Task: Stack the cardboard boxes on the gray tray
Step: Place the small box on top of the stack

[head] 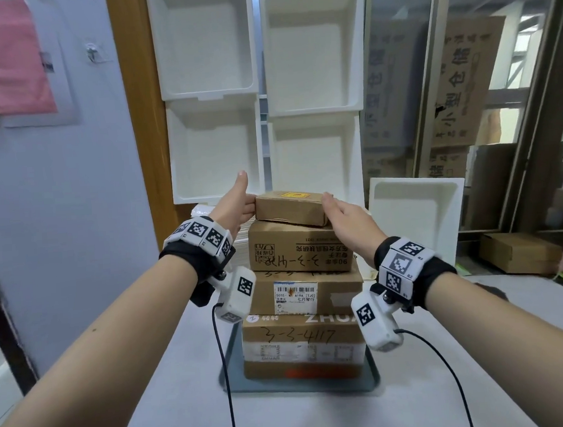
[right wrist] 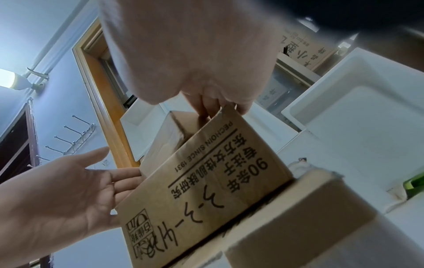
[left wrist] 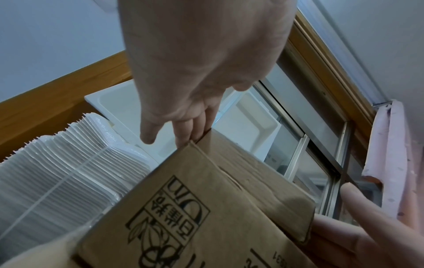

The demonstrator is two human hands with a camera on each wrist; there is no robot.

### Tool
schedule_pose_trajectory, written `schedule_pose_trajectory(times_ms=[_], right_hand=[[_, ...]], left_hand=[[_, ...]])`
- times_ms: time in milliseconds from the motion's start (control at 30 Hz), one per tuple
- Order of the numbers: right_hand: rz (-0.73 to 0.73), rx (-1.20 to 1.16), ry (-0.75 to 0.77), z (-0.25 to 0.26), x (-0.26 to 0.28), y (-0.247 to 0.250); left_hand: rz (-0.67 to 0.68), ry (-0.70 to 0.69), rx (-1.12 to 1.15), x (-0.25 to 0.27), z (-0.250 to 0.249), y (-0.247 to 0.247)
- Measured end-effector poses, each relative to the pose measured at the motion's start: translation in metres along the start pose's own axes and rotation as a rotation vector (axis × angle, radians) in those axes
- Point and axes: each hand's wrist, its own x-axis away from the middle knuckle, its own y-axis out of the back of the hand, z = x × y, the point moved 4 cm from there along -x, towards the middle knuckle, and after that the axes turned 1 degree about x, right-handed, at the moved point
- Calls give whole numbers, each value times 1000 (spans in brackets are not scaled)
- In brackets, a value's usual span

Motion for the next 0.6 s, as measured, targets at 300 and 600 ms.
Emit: schedule_pose_trajectory(times_ms=[300, 600], right_hand=[[17, -31, -54, -4, -5, 8], [52, -41, -92, -10, -1, 1]], left_hand=[[15, -58, 52, 1, 4, -4], [17, -46, 0, 8, 6, -18]])
